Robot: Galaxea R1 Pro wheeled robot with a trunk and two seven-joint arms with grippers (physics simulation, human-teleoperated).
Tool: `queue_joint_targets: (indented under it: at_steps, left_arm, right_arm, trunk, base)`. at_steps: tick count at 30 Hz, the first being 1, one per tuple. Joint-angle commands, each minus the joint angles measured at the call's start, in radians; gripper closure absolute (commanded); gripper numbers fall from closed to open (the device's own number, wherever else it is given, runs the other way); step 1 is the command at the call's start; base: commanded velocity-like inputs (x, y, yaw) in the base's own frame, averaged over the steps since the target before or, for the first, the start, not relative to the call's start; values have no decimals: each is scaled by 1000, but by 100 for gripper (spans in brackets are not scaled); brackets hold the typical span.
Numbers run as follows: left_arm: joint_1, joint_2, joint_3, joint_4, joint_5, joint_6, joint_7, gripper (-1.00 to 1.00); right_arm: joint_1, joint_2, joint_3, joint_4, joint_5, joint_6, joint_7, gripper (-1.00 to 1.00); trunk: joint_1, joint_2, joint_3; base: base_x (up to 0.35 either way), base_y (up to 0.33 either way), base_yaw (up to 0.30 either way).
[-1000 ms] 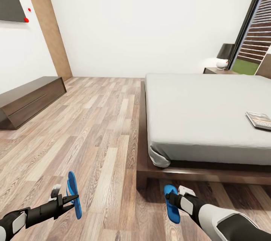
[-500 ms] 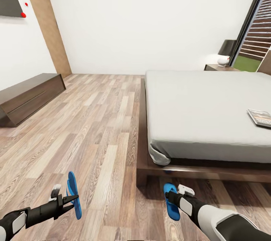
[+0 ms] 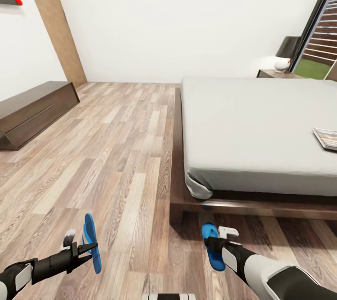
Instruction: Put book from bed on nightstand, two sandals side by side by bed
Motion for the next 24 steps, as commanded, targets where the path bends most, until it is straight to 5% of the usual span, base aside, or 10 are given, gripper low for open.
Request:
queue_joint_targets:
  at_steps: [1,24]
  left_arm:
    - [0,0,9,0,-6,10,-3,100]
    - [0,4,9,0,-6,11,-4,100]
  right_arm:
    - [-1,1,8,3,-8,-17,-1,100]
    - [-1,16,8,3,-10,-162,0,100]
  trunk:
    - [0,-1,-5]
    - [11,-6,-94]
  base:
    - [0,0,0]
    - [0,0,0]
